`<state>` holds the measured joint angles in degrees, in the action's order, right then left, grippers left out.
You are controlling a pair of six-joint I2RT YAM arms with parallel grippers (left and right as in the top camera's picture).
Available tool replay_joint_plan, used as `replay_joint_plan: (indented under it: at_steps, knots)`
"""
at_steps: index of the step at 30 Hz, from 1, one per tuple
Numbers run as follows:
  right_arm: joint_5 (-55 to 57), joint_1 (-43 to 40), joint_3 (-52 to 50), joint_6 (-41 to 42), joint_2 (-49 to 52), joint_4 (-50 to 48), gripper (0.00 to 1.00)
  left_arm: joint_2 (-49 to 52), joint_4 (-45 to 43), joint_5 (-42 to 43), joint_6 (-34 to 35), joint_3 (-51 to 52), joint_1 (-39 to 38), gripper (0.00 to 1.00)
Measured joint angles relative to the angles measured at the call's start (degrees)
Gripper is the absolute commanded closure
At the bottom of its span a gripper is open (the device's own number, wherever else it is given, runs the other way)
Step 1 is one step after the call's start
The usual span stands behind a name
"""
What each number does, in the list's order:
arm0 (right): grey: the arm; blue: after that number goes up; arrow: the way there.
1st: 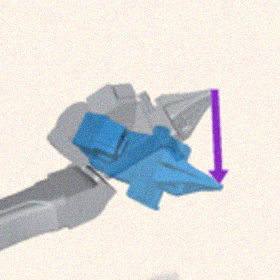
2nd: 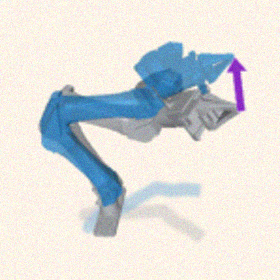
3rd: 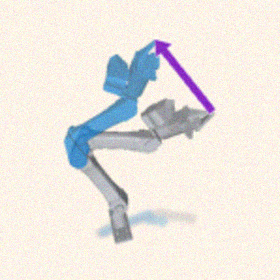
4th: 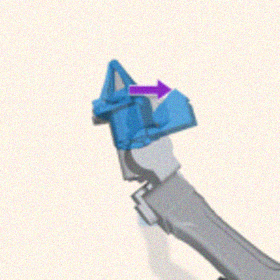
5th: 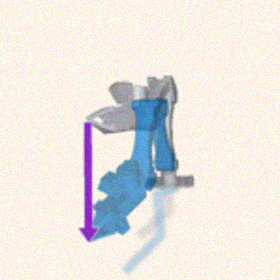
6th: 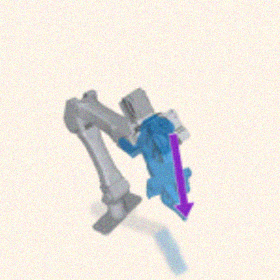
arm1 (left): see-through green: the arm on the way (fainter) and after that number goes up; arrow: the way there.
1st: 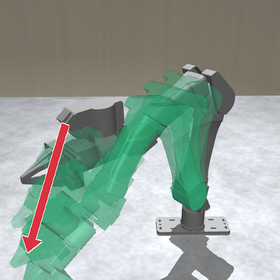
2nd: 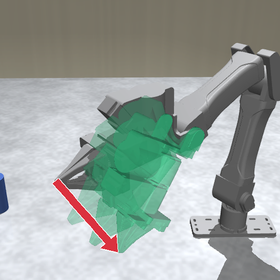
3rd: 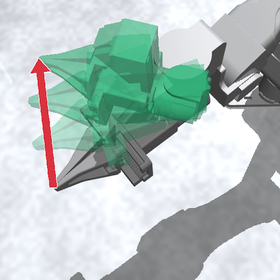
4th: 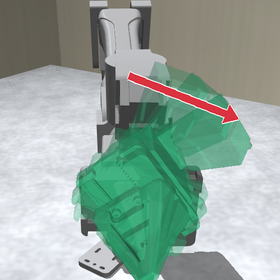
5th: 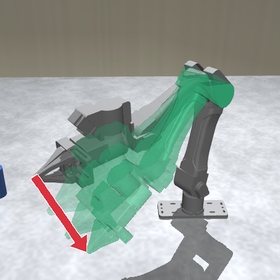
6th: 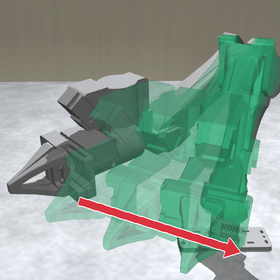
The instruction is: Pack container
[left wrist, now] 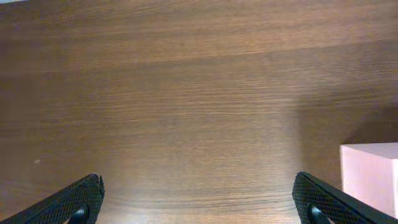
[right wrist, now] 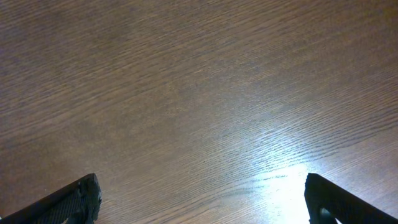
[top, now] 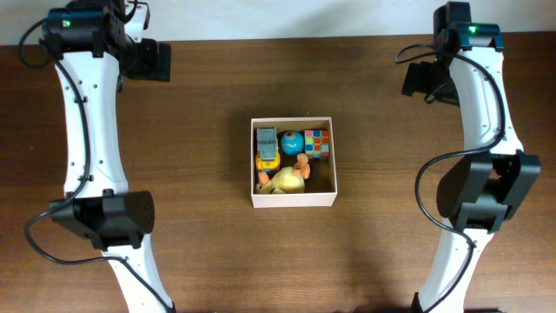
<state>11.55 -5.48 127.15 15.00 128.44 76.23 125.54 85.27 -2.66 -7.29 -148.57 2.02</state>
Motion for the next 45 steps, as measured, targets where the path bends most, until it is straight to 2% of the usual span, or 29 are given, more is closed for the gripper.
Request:
replay_joint_plan:
  at_steps: [6,11,15,18,25,31,37,45]
  knots:
    - [0.02,0.0,0.0,0.02,0.0,0.0,0.01,-6.1,-9.75,2.27,4.66,2.56,0.0,0.01]
    - [0.0,0.0,0.0,-0.02,0.0,0.0,0.01,-20.85,-22.77,1.77,6.27,13.44,0.0,0.01]
    - [0.02,0.0,0.0,-0.02,0.0,0.0,0.01,-34.99,-35.69,0.72,5.64,29.29,0.0,0.01]
    - [0.0,0.0,0.0,0.0,0.0,0.0,0.01,-45.16,-47.01,0.46,4.39,45.33,0.0,0.01]
    - [0.02,0.0,0.0,0.0,0.0,-0.02,0.01,-62.66,-67.84,0.5,3.3,81.61,0.0,0.01]
    - [0.02,0.0,0.0,-0.02,0.0,0.0,0.01,-79.38,-83.65,1.31,3.17,107.49,0.0,0.01]
    - [0.02,0.0,0.0,0.0,0.0,0.0,0.01,-96.08,-91.43,1.7,2.99,126.27,0.0,0.01]
    - [0.0,0.0,0.0,0.0,0.0,0.0,0.01,-107.62,-91.97,1.84,2.97,138.03,0.0,0.01]
